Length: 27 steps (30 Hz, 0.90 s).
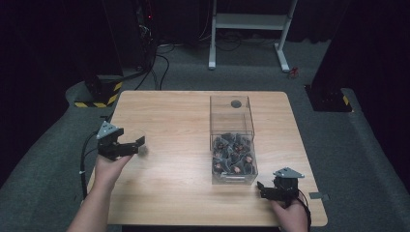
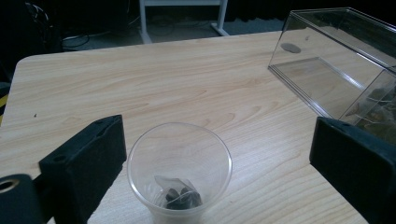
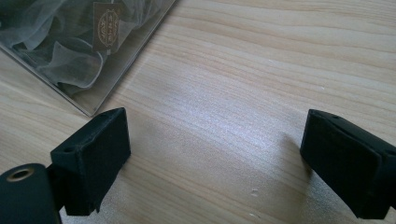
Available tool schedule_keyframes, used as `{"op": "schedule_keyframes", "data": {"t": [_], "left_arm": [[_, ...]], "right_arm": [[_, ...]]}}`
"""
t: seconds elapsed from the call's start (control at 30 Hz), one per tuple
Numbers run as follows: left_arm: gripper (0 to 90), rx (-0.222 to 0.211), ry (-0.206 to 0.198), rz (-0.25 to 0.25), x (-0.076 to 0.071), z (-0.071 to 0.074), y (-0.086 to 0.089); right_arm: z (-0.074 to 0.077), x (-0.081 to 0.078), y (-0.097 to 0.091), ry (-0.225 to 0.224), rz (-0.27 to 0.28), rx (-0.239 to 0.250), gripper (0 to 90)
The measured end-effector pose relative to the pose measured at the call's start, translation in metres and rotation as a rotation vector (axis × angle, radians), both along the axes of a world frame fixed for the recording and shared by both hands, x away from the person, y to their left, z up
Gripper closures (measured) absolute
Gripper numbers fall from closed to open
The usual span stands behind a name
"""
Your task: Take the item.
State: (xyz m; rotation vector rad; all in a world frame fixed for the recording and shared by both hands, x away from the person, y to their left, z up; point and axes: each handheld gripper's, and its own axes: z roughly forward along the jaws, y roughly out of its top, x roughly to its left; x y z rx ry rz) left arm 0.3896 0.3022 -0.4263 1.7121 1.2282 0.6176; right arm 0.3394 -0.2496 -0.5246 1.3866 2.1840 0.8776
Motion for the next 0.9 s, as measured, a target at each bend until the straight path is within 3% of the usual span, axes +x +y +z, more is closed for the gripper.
{"op": "schedule_keyframes", "data": {"t": [0.43, 0.9], "left_arm": [[2.2, 0.007, 0.031, 0.006, -0.015, -0.001, -0.002], [2.7, 0.015, 0.097, -0.005, -0.037, -0.026, 0.002]], "right_arm": [[0.0, 0.0, 0.0, 0.0, 0.0, 0.0, 8.2], [0.0, 0.0, 0.0, -0.003, 0.003, -0.002, 8.2]]}}
